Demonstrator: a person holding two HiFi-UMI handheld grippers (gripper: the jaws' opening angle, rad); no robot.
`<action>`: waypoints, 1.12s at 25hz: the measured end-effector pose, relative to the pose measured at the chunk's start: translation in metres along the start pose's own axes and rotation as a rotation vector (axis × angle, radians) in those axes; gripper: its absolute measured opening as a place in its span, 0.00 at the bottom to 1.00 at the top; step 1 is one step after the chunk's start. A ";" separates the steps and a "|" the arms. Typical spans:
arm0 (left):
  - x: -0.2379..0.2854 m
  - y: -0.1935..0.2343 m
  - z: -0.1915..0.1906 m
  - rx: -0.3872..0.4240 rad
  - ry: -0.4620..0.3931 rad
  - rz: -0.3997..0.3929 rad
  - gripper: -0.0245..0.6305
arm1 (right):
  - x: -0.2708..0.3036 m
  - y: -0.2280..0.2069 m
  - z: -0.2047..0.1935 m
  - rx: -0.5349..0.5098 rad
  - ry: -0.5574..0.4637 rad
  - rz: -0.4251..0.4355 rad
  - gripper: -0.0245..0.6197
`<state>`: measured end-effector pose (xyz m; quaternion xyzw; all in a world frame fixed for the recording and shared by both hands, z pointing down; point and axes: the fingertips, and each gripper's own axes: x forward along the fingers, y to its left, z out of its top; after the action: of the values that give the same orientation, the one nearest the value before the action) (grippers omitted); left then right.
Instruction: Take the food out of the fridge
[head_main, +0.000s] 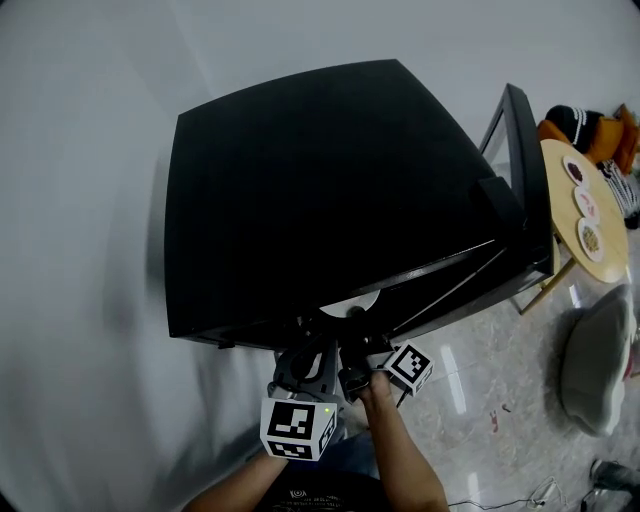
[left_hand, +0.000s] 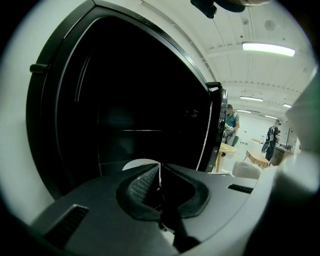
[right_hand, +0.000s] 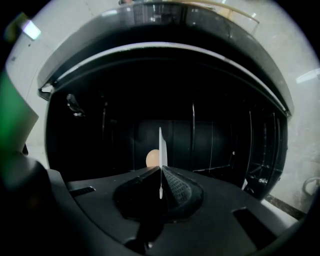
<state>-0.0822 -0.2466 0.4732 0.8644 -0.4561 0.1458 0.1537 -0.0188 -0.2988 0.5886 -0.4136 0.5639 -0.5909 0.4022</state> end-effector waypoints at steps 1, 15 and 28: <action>-0.001 -0.001 0.002 -0.006 -0.003 0.000 0.07 | -0.005 0.006 0.000 -0.001 -0.006 0.002 0.08; -0.039 -0.037 0.003 -0.060 -0.046 0.050 0.07 | -0.096 0.069 0.004 -0.023 -0.028 -0.013 0.08; -0.121 -0.103 -0.014 -0.107 -0.103 0.173 0.07 | -0.200 0.126 -0.001 -0.068 0.092 0.060 0.08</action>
<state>-0.0636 -0.0959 0.4255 0.8186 -0.5435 0.0892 0.1630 0.0481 -0.1149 0.4557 -0.3823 0.6137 -0.5773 0.3794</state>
